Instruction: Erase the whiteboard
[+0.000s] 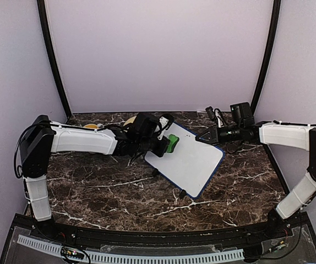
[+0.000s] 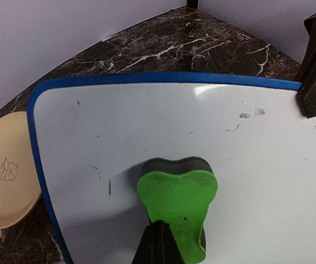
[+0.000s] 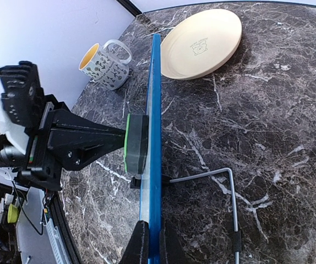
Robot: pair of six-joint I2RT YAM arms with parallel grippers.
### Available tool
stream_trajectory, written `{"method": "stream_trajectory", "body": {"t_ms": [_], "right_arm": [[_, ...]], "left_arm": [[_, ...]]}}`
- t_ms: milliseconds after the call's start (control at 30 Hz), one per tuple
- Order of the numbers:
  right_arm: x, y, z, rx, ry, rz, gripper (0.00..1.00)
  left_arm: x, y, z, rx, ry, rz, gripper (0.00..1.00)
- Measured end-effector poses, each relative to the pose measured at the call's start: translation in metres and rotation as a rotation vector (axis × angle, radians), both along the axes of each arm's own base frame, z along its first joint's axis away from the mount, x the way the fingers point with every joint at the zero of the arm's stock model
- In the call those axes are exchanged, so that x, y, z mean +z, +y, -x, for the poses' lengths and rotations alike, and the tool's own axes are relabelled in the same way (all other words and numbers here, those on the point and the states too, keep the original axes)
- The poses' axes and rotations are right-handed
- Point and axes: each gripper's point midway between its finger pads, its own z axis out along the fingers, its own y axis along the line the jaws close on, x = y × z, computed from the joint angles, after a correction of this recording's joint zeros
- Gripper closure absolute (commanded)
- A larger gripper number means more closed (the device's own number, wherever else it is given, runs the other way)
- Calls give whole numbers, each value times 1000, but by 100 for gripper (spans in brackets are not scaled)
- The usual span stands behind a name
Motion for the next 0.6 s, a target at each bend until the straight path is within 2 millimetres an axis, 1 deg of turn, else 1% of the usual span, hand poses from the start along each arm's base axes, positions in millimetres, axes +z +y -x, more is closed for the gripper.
{"method": "stream_trajectory", "body": {"t_ms": [67,100,133,167,300,367,433,533,600], "right_arm": [[0,0,0,-1,0,0,100],[0,-1,0,-1,1,1,100],[0,-1,0,-1,1,0,100],[0,-1,0,-1,1,1,100],[-1,-1,0,-1,2,1,100],[0,0,0,3,1,-1,100],[0,2,1,14,-4,-6,100],[2,4,2,28,-12,-11,100],[2,5,2,31,-13,-11,100]], "left_arm": [[5,-10,3,-23,-8,13,94],[6,-12,4,-29,-9,17,87],[6,-13,5,-34,-9,18,83],[6,-14,6,-37,-9,17,76],[5,-12,5,-33,0,25,62],[5,-8,5,-31,4,37,57],[1,-3,11,-40,20,38,54],[-3,5,19,-55,38,37,51],[-1,7,22,-65,44,45,51]]}}
